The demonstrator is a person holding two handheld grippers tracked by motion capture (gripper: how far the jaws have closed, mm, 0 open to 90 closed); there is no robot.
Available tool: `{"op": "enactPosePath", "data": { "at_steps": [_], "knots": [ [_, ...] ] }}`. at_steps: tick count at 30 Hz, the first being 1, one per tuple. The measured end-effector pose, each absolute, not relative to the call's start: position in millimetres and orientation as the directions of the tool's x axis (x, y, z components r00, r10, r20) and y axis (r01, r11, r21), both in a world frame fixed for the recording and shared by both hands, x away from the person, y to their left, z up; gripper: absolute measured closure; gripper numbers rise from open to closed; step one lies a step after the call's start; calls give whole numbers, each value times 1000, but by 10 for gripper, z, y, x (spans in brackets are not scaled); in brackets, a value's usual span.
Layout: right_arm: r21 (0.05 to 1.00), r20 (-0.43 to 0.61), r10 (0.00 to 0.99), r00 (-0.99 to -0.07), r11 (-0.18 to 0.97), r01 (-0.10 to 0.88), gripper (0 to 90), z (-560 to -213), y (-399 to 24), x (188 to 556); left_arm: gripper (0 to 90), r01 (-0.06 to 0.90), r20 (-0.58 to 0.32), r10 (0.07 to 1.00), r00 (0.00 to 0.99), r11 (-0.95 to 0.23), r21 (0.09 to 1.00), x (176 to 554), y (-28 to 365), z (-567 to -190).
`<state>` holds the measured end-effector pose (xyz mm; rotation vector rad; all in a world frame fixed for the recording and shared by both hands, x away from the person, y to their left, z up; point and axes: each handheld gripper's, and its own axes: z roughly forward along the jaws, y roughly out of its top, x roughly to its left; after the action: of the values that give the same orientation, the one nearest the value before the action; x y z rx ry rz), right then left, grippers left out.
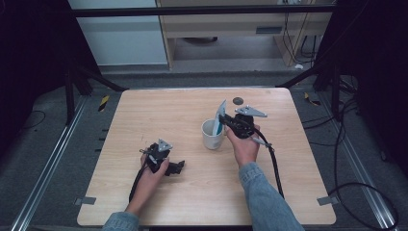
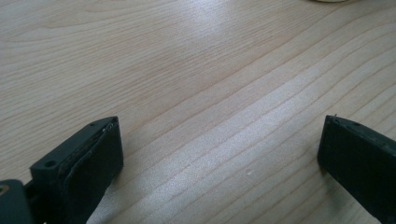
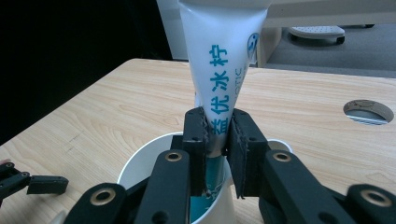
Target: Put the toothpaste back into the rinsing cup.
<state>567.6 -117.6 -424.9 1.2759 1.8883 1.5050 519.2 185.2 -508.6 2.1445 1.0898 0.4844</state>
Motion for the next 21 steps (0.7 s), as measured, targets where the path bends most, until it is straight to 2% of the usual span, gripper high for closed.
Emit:
{"op": "enactPosePath", "data": {
  "at_steps": [21],
  "knots": [
    [917, 190, 845, -501, 30, 398, 775, -4231, -1213, 5617, 0, 563, 21, 815, 579, -419, 713, 5192, 1849, -5088]
  ]
}}
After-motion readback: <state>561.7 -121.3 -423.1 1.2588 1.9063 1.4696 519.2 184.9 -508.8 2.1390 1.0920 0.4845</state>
